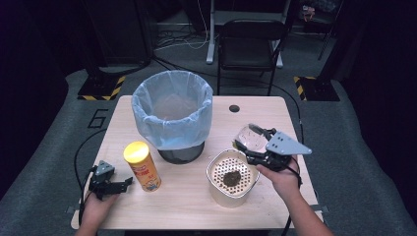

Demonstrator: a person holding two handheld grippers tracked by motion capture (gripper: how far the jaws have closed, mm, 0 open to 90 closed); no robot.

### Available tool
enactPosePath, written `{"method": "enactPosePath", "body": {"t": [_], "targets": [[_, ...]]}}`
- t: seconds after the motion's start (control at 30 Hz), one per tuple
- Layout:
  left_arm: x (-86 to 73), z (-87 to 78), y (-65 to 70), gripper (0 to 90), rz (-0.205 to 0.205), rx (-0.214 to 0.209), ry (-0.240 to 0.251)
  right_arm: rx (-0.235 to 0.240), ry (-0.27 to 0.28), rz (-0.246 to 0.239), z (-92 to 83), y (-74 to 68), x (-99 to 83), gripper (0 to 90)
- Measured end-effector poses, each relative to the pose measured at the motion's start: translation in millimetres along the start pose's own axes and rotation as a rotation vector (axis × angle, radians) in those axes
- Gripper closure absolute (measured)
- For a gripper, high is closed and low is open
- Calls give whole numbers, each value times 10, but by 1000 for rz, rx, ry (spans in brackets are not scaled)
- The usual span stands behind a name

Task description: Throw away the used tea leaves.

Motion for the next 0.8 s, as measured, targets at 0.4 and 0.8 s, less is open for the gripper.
{"method": "enactPosePath", "body": {"t": [0.4, 0.8], "targets": [[-1, -2, -1, 123, 2, 0, -1, 29, 45, 181, 63, 201, 466, 341], [-1, -2, 0, 123, 2, 0, -1, 71, 23, 110, 260, 107, 609, 339]]}}
Point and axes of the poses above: each handheld gripper's, and its own axes: z roughly forward along the jaws, x roughly out of its top, y roughly to its right, the point moved 7 cm from there along z, roughly forward along the jaws, and after that the axes turned 12 degrees about y, right-handed, at the moved point
